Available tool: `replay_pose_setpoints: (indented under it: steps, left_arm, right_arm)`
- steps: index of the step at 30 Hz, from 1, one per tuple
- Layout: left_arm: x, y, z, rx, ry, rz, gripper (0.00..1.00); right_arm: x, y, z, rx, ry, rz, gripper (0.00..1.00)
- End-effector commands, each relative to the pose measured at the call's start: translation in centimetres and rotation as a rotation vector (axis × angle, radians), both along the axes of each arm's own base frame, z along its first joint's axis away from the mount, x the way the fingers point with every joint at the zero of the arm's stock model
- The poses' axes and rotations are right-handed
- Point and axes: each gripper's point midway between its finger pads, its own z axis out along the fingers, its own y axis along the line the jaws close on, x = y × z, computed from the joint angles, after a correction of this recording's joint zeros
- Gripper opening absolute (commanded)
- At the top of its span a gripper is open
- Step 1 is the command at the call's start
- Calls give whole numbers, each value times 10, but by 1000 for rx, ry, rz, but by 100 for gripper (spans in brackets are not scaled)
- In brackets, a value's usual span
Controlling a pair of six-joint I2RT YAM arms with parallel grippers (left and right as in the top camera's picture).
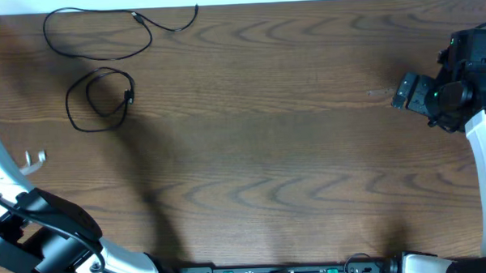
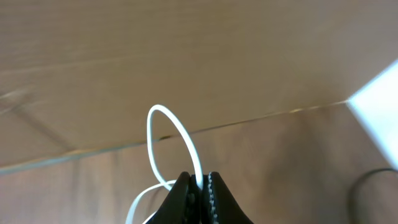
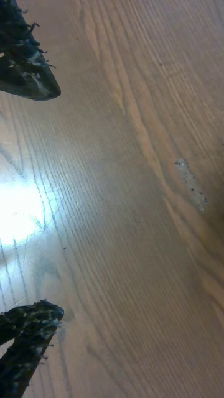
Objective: Untangle cables
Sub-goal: 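Lower the white cable at the left table edge and open the left gripper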
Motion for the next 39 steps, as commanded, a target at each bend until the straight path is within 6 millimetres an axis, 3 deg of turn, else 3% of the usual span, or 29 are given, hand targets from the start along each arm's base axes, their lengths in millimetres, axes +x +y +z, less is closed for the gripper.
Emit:
replay_pose_setpoints:
  steps: [1, 14, 20, 28, 33, 39]
  left_arm:
    - [12, -8, 11, -21, -68, -63, 8]
    - [10, -5, -59, -153, 76, -47, 8]
    - [4, -5, -66, -201, 19, 48, 7]
    - [-19, 7, -95, -167, 200, 113, 7]
    - [-20, 12, -128, -195, 311, 71, 8]
    - [-21, 11, -151, -227, 372, 53, 13]
  right_arm:
    - [0, -3, 2, -3, -4, -19, 99]
    - [0, -3, 2, -3, -4, -19, 99]
    - [0, -3, 2, -3, -4, -19, 99]
    - [0, -3, 2, -3, -4, -19, 99]
    - [0, -3, 2, -3, -4, -19, 99]
    - [0, -3, 2, -3, -4, -19, 99]
